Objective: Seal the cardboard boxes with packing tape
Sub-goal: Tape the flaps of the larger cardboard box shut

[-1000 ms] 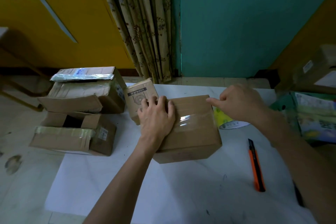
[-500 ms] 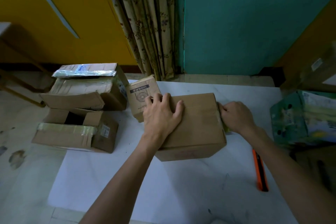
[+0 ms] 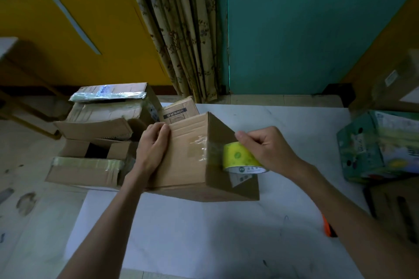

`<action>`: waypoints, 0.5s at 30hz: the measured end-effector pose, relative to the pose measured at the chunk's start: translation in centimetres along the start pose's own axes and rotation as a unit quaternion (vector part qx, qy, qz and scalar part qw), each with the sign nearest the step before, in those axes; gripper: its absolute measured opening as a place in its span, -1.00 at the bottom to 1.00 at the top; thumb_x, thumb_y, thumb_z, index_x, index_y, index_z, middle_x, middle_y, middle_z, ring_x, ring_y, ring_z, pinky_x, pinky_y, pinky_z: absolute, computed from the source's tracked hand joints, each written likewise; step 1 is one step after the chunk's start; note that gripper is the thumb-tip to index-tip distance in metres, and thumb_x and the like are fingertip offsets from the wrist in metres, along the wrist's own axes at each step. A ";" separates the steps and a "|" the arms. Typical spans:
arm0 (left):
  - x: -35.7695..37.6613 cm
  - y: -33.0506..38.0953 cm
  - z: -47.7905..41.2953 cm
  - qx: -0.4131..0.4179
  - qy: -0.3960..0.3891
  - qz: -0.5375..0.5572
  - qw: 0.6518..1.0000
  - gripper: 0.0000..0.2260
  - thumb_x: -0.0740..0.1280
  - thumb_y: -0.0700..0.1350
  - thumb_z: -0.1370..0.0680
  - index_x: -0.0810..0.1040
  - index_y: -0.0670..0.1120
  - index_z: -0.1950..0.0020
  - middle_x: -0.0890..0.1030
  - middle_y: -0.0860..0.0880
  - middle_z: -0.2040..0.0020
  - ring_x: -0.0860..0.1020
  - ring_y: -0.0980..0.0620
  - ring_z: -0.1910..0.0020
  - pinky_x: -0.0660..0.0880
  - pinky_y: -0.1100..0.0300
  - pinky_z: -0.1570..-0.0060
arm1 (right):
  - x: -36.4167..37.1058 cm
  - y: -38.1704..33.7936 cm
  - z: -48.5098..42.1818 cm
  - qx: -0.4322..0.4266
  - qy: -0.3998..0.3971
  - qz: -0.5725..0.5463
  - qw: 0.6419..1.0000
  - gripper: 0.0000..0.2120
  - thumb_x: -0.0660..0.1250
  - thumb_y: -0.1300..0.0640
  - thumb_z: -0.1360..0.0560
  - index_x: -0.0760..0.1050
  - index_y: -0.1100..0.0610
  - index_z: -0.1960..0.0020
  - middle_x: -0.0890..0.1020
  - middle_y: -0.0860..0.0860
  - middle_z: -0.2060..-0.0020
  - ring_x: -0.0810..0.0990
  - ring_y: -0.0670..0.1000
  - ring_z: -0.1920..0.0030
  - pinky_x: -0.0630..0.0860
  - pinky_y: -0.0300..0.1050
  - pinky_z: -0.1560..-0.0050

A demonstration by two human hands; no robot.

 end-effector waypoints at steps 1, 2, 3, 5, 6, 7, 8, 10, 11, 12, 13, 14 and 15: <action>0.1 -0.1 -0.1 0.000 -0.006 0.013 1.000 -0.71 0.12 0.32 -0.56 0.55 0.24 -0.07 0.57 0.05 -0.08 0.52 0.02 -0.11 0.48 -0.18 -0.19 | 0.4 -0.2 0.0 -0.002 0.004 -0.021 1.000 -0.40 0.33 -0.07 -0.57 0.34 0.27 0.50 0.28 0.10 0.62 0.25 0.04 0.59 0.18 -0.14 0.53; 0.2 0.0 -0.2 0.001 -0.011 0.020 1.000 -0.69 0.12 0.32 -0.56 0.55 0.23 -0.09 0.58 0.04 -0.08 0.53 0.02 -0.11 0.49 -0.13 -0.19 | 0.6 -0.5 -0.1 -0.001 0.013 -0.040 0.999 -0.42 0.34 -0.01 -0.58 0.32 0.27 0.51 0.26 0.06 0.61 0.23 -0.01 0.59 0.17 -0.18 0.52; 0.3 0.0 -0.4 0.001 -0.014 0.029 0.999 -0.66 0.13 0.31 -0.55 0.57 0.18 -0.11 0.59 0.03 -0.08 0.54 0.03 -0.10 0.50 -0.07 -0.17 | 0.6 -0.7 -0.1 0.002 0.020 -0.055 0.998 -0.43 0.35 0.03 -0.59 0.31 0.27 0.51 0.25 0.05 0.61 0.23 -0.03 0.58 0.16 -0.19 0.51; 0.4 0.0 -0.8 0.004 -0.021 0.059 0.998 -0.61 0.15 0.26 -0.59 0.59 0.03 -0.13 0.60 -0.01 -0.06 0.56 0.03 -0.07 0.51 0.04 -0.10 | 0.3 -0.9 -0.2 0.011 0.020 -0.080 0.997 -0.44 0.36 0.03 -0.56 0.30 0.30 0.49 0.24 0.08 0.59 0.22 0.00 0.56 0.15 -0.18 0.50; 0.7 -0.3 -0.8 0.002 -0.027 0.070 0.997 -0.64 0.16 0.21 -0.62 0.59 -0.01 -0.12 0.60 -0.02 -0.04 0.56 0.04 -0.04 0.50 0.08 -0.05 | 0.2 -1.2 -0.2 0.011 0.014 -0.090 0.996 -0.45 0.36 0.02 -0.54 0.31 0.32 0.48 0.25 0.11 0.58 0.23 0.04 0.55 0.15 -0.17 0.50; 0.9 -0.7 -0.8 -0.002 -0.033 0.080 0.996 -0.68 0.16 0.15 -0.67 0.58 -0.02 -0.09 0.60 -0.02 -0.01 0.56 0.07 0.01 0.47 0.12 0.01 | 0.4 -1.6 -0.1 0.010 0.006 -0.100 0.995 -0.47 0.36 0.00 -0.53 0.35 0.32 0.46 0.28 0.15 0.57 0.26 0.09 0.54 0.17 -0.15 0.49; 1.4 -1.2 -0.5 -0.013 -0.036 0.085 0.996 -0.71 0.14 0.11 -0.70 0.56 -0.02 -0.05 0.58 -0.02 0.03 0.56 0.11 0.07 0.45 0.15 0.06 | 0.6 -2.0 -0.1 0.007 -0.004 -0.108 0.994 -0.49 0.36 -0.03 -0.51 0.41 0.31 0.44 0.32 0.19 0.56 0.30 0.12 0.53 0.20 -0.14 0.48; 3.4 -3.2 0.5 -0.063 -0.049 0.077 0.994 -0.67 0.08 0.06 -0.73 0.56 -0.06 -0.02 0.60 -0.07 0.05 0.55 0.12 0.14 0.44 0.19 0.11 | 1.4 -2.7 -0.2 0.005 -0.018 -0.097 0.995 -0.55 0.39 -0.12 -0.49 0.50 0.18 0.43 0.40 0.12 0.55 0.37 0.01 0.52 0.25 -0.19 0.48; 4.8 -4.8 1.1 -0.095 -0.071 0.055 0.991 -0.64 0.07 0.05 -0.74 0.58 -0.11 -0.06 0.63 -0.12 0.00 0.57 0.10 0.11 0.48 0.18 0.10 | 2.0 -2.9 -0.3 0.003 -0.026 -0.072 0.997 -0.58 0.40 -0.13 -0.49 0.52 0.11 0.43 0.41 0.01 0.57 0.37 -0.10 0.53 0.26 -0.24 0.48; 6.0 -5.8 1.7 -0.121 -0.102 0.039 0.987 -0.62 0.09 0.07 -0.73 0.60 -0.14 -0.13 0.66 -0.15 -0.06 0.59 0.06 0.05 0.52 0.13 0.05 | 3.0 -2.9 -0.4 -0.001 -0.038 -0.034 0.999 -0.59 0.42 -0.10 -0.50 0.52 0.07 0.44 0.41 -0.06 0.59 0.37 -0.13 0.54 0.26 -0.29 0.48; 6.9 -6.5 2.2 -0.130 -0.125 0.040 0.983 -0.59 0.11 0.12 -0.71 0.62 -0.13 -0.18 0.67 -0.15 -0.12 0.61 0.02 -0.03 0.55 0.06 -0.06 | 4.0 -2.8 -0.4 -0.012 -0.050 0.009 0.999 -0.60 0.43 -0.08 -0.50 0.51 0.05 0.45 0.41 -0.10 0.60 0.38 -0.12 0.54 0.26 -0.31 0.46; 7.4 -6.3 2.4 -0.123 -0.136 0.044 0.982 -0.53 0.10 0.21 -0.69 0.62 -0.09 -0.23 0.67 -0.11 -0.16 0.61 -0.01 -0.11 0.55 -0.03 -0.16 | 5.1 -2.6 -0.5 -0.025 -0.058 0.044 0.997 -0.57 0.43 -0.09 -0.50 0.48 0.06 0.47 0.40 -0.10 0.61 0.38 -0.10 0.54 0.28 -0.29 0.44; 7.5 -5.4 2.6 -0.129 -0.137 0.082 0.979 -0.48 0.05 0.27 -0.68 0.61 -0.06 -0.28 0.66 -0.07 -0.20 0.60 -0.02 -0.17 0.52 -0.08 -0.21 | 6.1 -2.1 -0.5 -0.032 -0.057 0.063 0.996 -0.54 0.42 -0.10 -0.49 0.45 0.07 0.50 0.39 -0.08 0.61 0.37 -0.07 0.54 0.30 -0.24 0.43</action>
Point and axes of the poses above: each hand's wrist, its own z-axis away from the middle knuckle, its own x-axis out of the palm, y = z × x, the point moved 5 cm from there along -z, towards the middle knuckle
